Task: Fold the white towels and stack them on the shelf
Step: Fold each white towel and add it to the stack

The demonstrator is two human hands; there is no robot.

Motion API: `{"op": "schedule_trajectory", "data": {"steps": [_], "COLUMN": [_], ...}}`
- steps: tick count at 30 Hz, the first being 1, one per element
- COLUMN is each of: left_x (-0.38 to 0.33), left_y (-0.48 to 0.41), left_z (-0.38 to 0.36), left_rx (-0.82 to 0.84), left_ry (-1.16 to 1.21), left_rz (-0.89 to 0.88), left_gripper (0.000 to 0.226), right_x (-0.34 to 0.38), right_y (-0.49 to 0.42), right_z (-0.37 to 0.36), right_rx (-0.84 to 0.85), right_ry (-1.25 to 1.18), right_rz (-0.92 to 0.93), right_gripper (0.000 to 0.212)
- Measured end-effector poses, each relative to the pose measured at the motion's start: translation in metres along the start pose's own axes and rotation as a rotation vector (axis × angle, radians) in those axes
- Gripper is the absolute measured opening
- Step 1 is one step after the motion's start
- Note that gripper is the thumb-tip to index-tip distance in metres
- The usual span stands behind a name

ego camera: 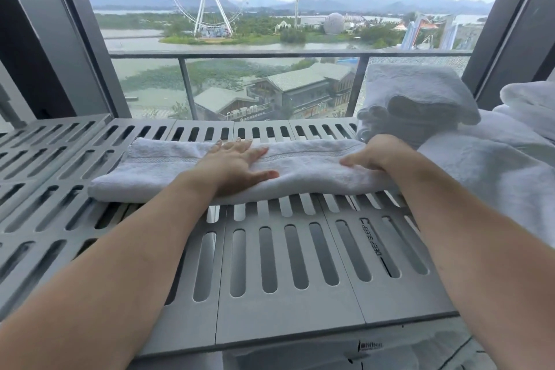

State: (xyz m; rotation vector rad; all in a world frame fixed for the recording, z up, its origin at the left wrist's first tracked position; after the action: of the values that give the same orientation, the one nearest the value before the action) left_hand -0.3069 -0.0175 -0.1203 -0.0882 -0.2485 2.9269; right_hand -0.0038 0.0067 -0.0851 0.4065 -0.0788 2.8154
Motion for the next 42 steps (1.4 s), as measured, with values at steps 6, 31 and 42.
{"op": "schedule_trajectory", "data": {"steps": [6, 31, 42], "left_x": [-0.004, 0.117, 0.175], "left_y": [0.004, 0.094, 0.116], "left_z": [0.005, 0.060, 0.047], "left_rx": [-0.017, -0.107, -0.301], "left_ry": [0.005, 0.211, 1.201], "left_rz": [0.009, 0.529, 0.820], "left_gripper": [0.105, 0.045, 0.083], "right_x": [0.015, 0.212, 0.317], "right_y": [0.000, 0.098, 0.155], "right_z": [-0.023, 0.013, -0.035], "right_rx": [0.402, 0.556, 0.106], "right_ry": [-0.683, -1.188, -0.684], "right_rz": [-0.092, 0.358, 0.519], "right_gripper": [0.066, 0.049, 0.073]}}
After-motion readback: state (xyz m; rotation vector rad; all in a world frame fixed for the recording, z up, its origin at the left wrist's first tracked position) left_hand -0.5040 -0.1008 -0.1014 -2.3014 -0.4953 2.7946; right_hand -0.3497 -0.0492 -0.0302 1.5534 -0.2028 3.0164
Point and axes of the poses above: each hand's wrist, its own y-axis away from the middle knuckle, its own z-axis out of the back of the hand, x = y × z, the point moved 8 cm from there along -y, towards the middle knuckle, and after that the axes turned 10 degrees about -x, right-handed, at the moved point
